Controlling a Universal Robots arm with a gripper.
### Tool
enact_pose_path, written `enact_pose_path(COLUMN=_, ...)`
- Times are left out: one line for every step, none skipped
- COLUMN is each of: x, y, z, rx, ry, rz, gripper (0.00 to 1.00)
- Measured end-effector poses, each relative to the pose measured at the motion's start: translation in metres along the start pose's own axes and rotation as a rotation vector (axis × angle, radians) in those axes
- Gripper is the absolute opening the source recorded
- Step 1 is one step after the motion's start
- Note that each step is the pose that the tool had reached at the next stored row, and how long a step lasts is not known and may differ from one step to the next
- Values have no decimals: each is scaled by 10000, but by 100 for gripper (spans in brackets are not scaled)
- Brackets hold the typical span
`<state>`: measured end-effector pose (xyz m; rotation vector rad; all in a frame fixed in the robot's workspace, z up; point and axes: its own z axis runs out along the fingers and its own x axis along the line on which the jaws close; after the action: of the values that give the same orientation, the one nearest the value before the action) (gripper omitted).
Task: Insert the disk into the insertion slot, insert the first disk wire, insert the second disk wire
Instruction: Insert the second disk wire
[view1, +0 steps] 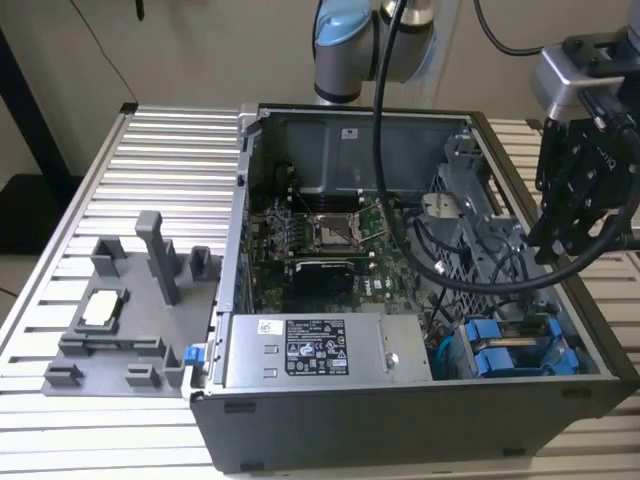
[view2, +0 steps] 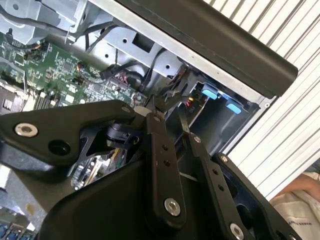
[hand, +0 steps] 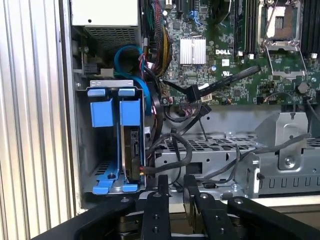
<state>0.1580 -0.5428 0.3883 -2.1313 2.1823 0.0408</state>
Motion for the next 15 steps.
enact_pose_path(x=0, y=31, z=0, rx=1, ry=-1, rz=-1, gripper=27)
enact_pose_path(x=-1, y=65, z=-2, rx=2, ry=0, rz=-1, gripper=27)
enact_pose_path(x=-1, y=105, z=-2, rx=4, ry=0, rz=-1, gripper=27)
enact_pose_path(x=-3, y=144, z=-2, rx=5, ry=0, rz=0, gripper=27)
enact_pose_path(x=-6, y=180, z=-2, rx=7, ry=0, rz=0, gripper=27)
enact_pose_path(x=-10, y=224, z=-2, rx=8, ry=0, rz=-1, gripper=27)
enact_pose_path(x=-15, y=265, z=-1, rx=10, ry=0, rz=-2, gripper=27)
enact_pose_path(x=-20, y=309, z=-1, rx=12, ry=-1, rz=-1, gripper=27)
enact_pose_path(x=-25, y=353, z=0, rx=14, ry=0, rz=-1, gripper=27)
enact_pose_path(x=-30, y=393, z=0, rx=16, ry=0, rz=-2, gripper=27)
enact_pose_path(x=-35, y=436, z=1, rx=18, ry=-1, rz=-3, gripper=27)
enact_pose_path(x=-39, y=480, z=2, rx=20, ry=-1, rz=-2, gripper=27)
enact_pose_path(x=-44, y=522, z=2, rx=22, ry=-1, rz=-2, gripper=27)
enact_pose_path(x=-49, y=563, z=3, rx=23, ry=-1, rz=-3, gripper=27)
enact_pose_path(x=-53, y=605, z=4, rx=26, ry=0, rz=-4, gripper=27)
